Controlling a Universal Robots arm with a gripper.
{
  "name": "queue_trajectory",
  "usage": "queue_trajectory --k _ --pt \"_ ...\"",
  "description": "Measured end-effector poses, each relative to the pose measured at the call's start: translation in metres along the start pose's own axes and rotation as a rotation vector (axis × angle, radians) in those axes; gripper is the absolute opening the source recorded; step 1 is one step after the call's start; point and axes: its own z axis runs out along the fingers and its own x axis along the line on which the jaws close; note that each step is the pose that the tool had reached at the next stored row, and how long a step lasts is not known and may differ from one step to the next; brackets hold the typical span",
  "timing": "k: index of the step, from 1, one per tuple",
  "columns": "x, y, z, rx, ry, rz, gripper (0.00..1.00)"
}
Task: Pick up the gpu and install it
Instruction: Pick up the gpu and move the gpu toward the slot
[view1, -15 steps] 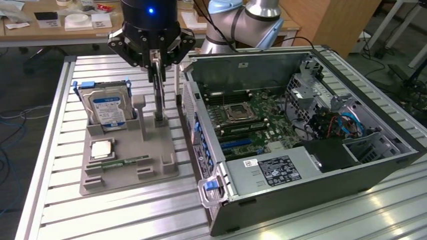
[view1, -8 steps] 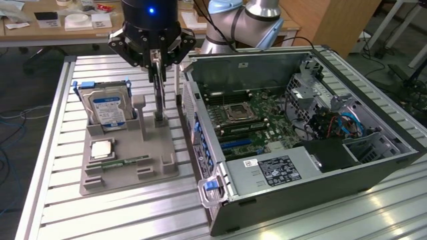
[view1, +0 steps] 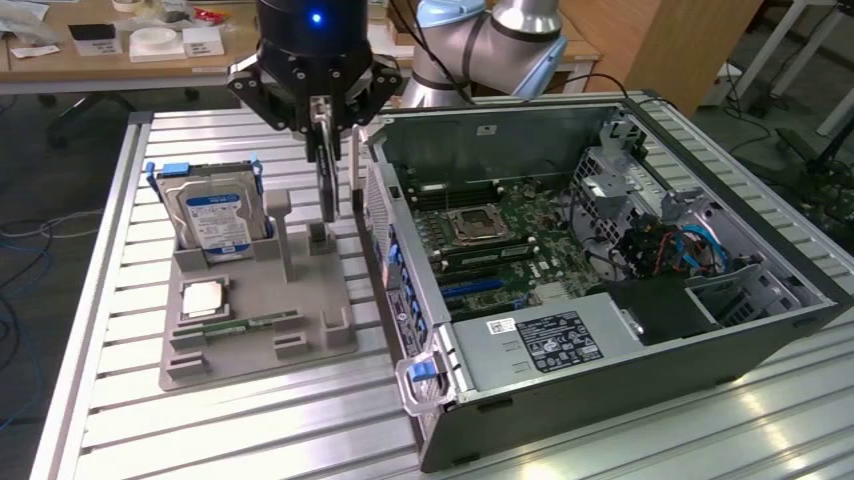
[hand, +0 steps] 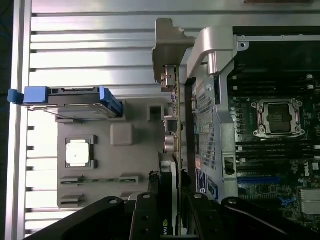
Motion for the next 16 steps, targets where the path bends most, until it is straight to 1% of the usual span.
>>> queue_trajectory --k 7,10,13,16 --pt "-0.013 0.001 -0.0022 -0.0023 0.0034 0.0 0.27" --pt "-0.02 0.0016 -0.0029 -0.005 0.005 0.001 0.27" --pt "-0.028 0.0021 -0.0033 -0.0061 0.0073 0.001 0.27" --pt "-0.037 0.0025 -0.0033 -0.0103 0.0093 0.002 0.27"
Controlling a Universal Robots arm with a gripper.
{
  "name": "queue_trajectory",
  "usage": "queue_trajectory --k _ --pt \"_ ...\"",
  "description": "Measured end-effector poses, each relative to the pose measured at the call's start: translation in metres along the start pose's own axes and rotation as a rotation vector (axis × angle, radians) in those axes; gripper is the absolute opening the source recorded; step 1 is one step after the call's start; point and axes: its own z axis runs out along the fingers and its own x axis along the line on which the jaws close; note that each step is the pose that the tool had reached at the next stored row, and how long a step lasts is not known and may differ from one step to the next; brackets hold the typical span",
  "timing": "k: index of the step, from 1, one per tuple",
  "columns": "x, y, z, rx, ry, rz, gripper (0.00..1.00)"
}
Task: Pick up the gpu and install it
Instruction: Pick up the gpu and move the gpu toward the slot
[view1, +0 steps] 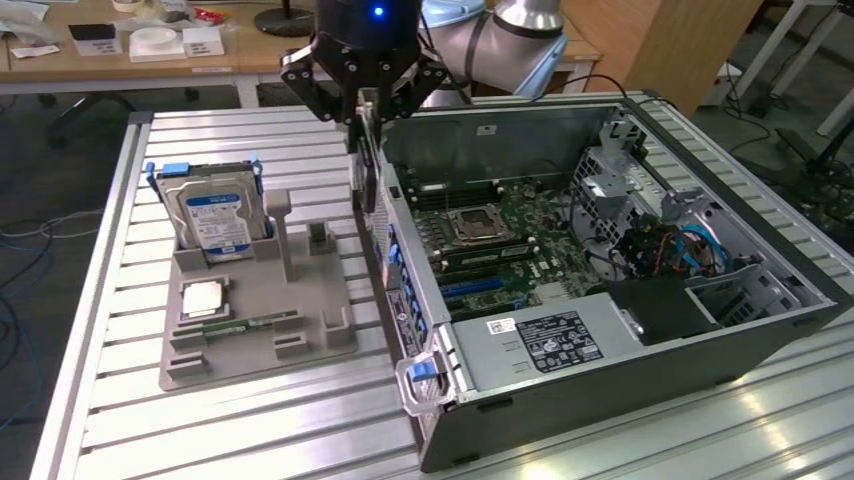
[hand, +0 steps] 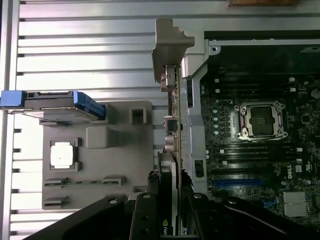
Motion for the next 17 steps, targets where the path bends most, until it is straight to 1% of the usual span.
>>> queue_trajectory --k 3,9,17 --pt "-0.009 0.0005 0.0 -0.0044 0.0011 0.0 0.27" --pt "-0.028 0.0015 0.0002 -0.0104 0.0022 0.001 0.27" --pt "-0.055 0.0028 0.0004 -0.0109 0.003 0.001 0.27"
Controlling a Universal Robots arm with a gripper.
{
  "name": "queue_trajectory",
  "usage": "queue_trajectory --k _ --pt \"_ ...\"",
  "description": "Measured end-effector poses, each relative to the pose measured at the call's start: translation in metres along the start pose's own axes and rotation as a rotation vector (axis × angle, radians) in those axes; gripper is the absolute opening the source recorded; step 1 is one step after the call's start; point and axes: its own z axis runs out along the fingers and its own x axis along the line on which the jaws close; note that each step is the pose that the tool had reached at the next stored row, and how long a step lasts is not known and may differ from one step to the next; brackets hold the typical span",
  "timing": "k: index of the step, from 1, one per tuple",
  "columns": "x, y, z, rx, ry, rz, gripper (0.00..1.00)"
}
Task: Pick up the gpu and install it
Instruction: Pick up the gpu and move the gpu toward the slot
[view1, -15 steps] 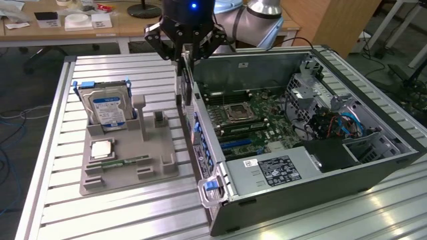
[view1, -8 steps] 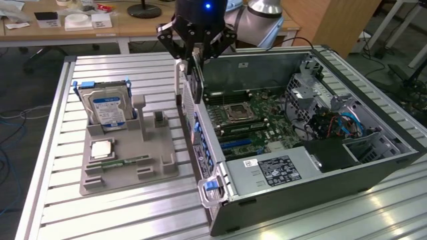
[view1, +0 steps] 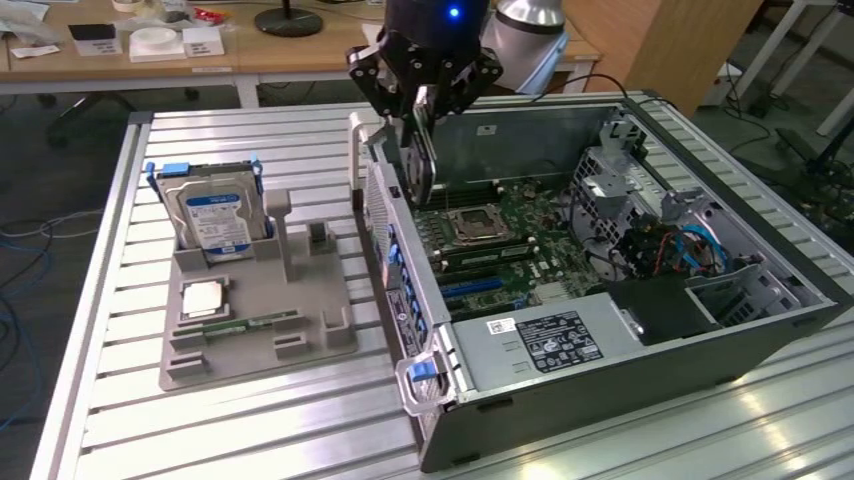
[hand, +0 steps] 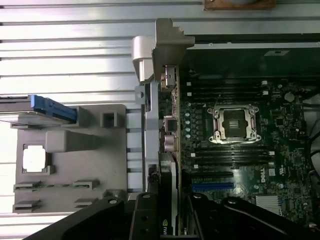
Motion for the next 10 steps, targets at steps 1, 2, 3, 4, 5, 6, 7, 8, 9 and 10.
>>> queue_trajectory --k 1,2,3,4,5,6,7,8,9,10 --pt "-0.003 0.0002 0.0 0.0001 0.0002 0.0 0.27" --pt "-0.007 0.0003 0.0 0.0001 0.0001 0.0 0.27" --pt "-0.01 0.0005 0.0001 0.0 0.0002 0.0 0.27" --pt "-0.013 0.0007 0.0001 0.0001 0.0005 0.0 0.27" --pt "-0.017 0.0009 0.0 0.0002 0.001 0.0 0.27" --pt "-0.02 0.001 0.0001 0.0003 0.0015 0.0 0.27" --pt "-0.023 0.0012 0.0001 0.0006 0.002 0.0 0.27" --pt "-0.026 0.0014 0.0001 0.0013 0.0027 0.001 0.27" --pt "-0.029 0.0015 0.0001 0.0025 0.0035 0.001 0.27" --pt "-0.031 0.0016 0.0001 0.0044 0.0045 0.001 0.27"
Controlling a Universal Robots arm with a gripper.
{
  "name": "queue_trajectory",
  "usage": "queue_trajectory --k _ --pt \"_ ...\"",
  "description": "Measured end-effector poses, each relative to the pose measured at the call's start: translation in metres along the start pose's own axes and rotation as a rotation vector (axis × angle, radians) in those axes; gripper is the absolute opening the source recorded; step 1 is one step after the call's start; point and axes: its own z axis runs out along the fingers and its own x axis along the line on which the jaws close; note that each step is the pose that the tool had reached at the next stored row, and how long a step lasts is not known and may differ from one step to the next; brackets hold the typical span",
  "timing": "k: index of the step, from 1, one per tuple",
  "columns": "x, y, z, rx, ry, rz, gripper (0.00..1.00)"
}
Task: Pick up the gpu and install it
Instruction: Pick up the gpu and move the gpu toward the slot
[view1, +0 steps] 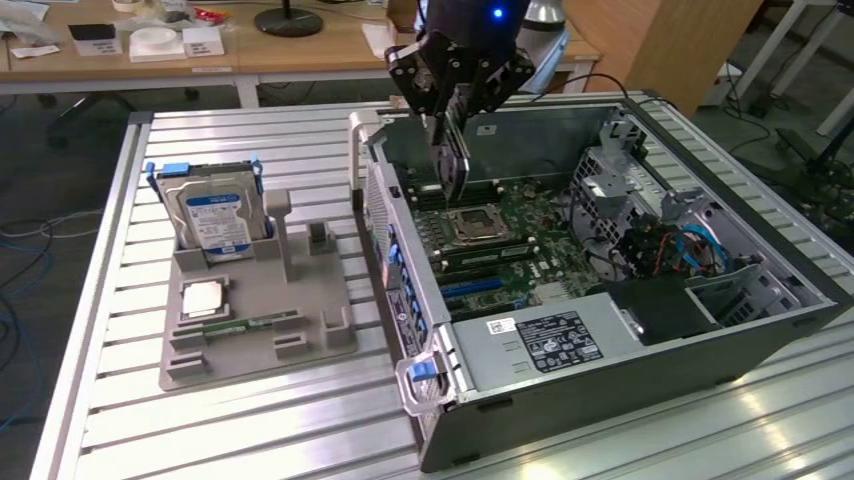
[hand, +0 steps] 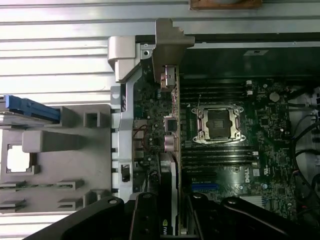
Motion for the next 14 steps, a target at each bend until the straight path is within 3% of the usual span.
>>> queue_trajectory --k 7,14 --pt "-0.014 0.0007 0.0 0.0205 0.0096 0.002 0.27" --pt "-0.016 0.0009 0.0 0.0215 0.0101 0.002 0.27"
